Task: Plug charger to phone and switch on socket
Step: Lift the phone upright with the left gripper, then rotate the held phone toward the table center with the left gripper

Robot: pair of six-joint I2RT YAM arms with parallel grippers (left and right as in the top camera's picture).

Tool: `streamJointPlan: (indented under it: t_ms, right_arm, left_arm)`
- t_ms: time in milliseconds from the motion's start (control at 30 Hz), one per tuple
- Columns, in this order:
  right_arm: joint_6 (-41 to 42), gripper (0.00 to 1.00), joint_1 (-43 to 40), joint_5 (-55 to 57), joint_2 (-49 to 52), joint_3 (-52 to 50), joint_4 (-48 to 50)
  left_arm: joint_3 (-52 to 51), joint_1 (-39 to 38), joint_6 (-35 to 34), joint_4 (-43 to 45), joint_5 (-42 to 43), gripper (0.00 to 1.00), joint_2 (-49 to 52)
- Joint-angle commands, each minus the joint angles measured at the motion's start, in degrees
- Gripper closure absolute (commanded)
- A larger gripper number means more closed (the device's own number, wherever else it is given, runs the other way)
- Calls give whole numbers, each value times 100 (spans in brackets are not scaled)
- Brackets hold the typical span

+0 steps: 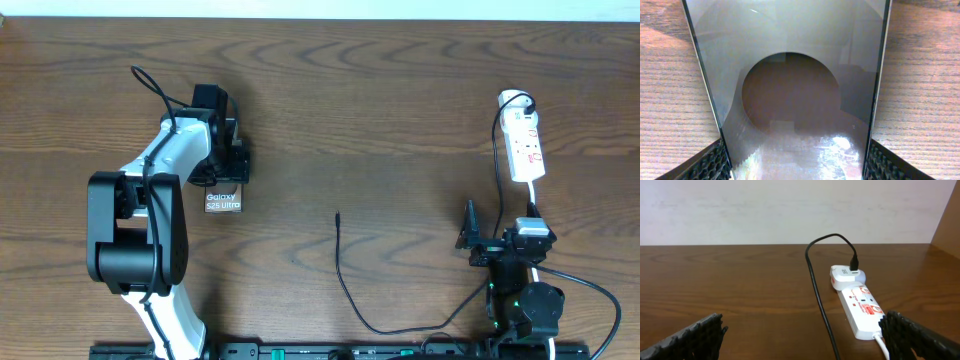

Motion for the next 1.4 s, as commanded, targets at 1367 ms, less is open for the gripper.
streamJointPlan:
  t_ms: [1367]
  right_arm:
    - [-85, 1, 35, -33, -24, -7, -26]
  left_arm:
    - [-105, -2, -918, -201, 501, 92, -1956]
